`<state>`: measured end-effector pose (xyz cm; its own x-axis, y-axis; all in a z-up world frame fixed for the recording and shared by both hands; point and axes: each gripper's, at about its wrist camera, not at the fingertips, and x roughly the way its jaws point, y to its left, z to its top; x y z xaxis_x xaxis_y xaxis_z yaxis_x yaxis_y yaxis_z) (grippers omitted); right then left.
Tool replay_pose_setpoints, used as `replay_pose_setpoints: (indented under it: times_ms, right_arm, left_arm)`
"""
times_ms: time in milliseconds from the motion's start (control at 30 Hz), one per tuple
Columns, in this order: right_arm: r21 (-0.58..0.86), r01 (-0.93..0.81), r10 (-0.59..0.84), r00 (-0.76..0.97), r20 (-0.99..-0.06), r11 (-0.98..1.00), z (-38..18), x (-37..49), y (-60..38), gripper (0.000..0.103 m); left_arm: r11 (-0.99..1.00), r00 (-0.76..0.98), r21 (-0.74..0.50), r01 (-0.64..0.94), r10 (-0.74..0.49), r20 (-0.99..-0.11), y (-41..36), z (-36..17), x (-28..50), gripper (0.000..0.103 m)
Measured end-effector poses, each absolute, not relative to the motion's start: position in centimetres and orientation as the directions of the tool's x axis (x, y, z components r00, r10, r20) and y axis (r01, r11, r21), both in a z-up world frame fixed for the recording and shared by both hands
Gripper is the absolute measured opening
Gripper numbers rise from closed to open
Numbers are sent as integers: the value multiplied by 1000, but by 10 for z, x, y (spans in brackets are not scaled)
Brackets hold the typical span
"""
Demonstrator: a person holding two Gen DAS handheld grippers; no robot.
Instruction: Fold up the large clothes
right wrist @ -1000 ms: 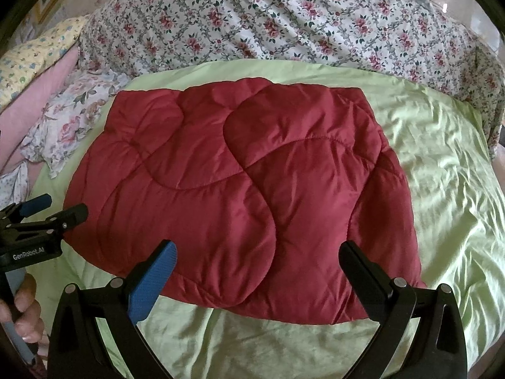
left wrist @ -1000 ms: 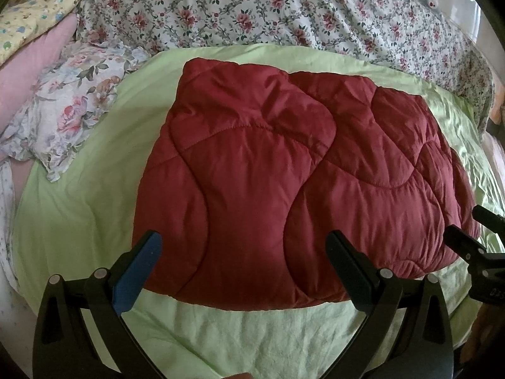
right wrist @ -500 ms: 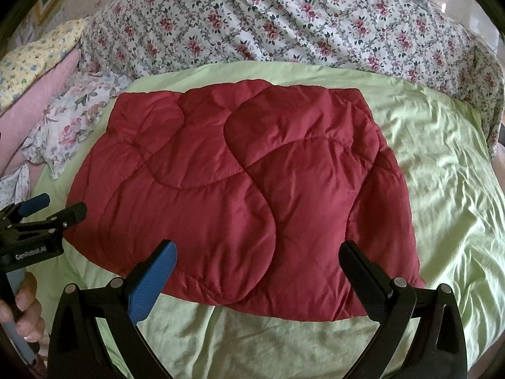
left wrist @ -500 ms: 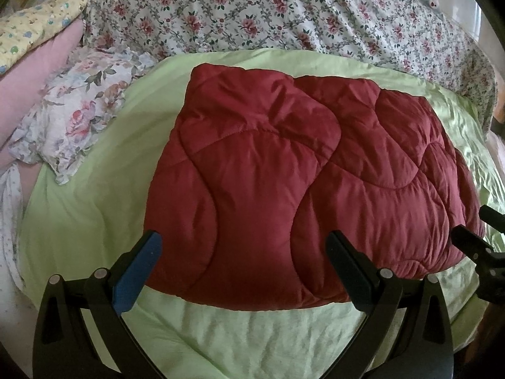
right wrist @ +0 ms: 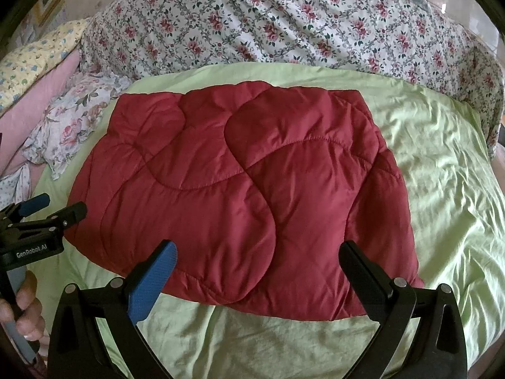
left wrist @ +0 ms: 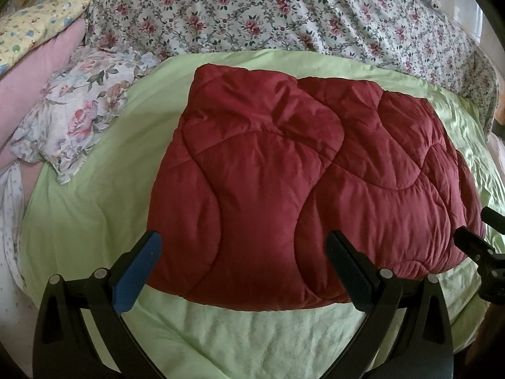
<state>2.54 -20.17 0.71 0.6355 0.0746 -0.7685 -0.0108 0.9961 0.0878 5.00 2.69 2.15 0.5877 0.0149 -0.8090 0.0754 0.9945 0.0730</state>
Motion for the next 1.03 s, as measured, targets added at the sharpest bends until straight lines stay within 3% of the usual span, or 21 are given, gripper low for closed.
replay_pose_setpoints:
  times_ms: [1033]
  right_arm:
    - [116,4,86,645,-759,993,7,30,-216,103]
  left_arm:
    - [995,576,63,73,10,-817,28,18,57,103]
